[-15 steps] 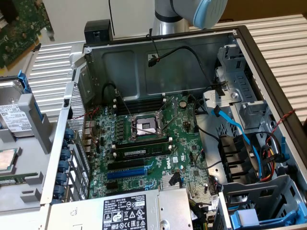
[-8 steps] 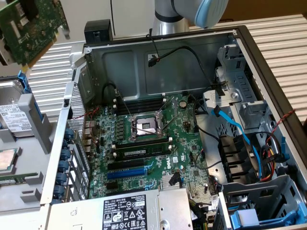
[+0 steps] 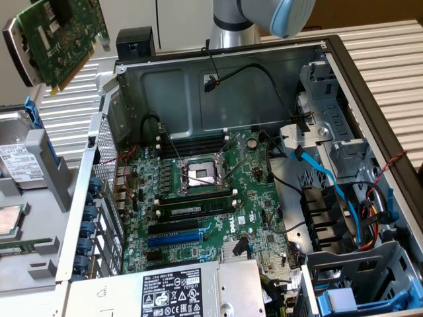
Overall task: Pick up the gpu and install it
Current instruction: 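Pick up the gpu and move the gpu toward the slot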
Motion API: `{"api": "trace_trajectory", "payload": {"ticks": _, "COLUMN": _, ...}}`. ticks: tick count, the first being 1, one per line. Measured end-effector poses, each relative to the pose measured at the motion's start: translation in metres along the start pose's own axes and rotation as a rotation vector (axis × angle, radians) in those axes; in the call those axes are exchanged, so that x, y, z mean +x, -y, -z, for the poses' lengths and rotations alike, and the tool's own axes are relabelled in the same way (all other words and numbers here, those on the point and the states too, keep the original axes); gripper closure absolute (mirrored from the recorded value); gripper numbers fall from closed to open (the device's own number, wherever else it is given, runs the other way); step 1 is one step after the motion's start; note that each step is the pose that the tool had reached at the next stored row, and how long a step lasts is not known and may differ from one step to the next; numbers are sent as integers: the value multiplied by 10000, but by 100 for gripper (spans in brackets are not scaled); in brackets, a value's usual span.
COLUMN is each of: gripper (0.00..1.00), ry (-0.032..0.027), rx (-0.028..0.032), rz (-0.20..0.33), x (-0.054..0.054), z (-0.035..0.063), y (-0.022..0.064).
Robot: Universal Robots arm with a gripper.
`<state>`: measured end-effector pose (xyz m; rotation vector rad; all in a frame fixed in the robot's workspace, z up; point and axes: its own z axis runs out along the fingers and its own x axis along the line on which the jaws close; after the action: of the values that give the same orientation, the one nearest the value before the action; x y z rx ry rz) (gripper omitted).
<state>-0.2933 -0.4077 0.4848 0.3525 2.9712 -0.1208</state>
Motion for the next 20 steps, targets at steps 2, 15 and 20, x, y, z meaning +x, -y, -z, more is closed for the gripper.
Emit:
{"api": "trace_trajectory", "payload": {"ticks": 2, "gripper": 73, "ry": -177, "rx": -26, "rz": 7, "x": -33, "z": -5, "y": -8}}
{"api": "trace_trajectory", "payload": {"ticks": 15, "gripper": 73, "ry": -879, "rx": -274, "rz": 12, "x": -194, "z": -28, "y": -36}}
{"api": "trace_trajectory", "payload": {"ticks": 20, "gripper": 73, "ry": -1023, "rx": -280, "rz": 18, "x": -364, "z": -8, "y": -69}}
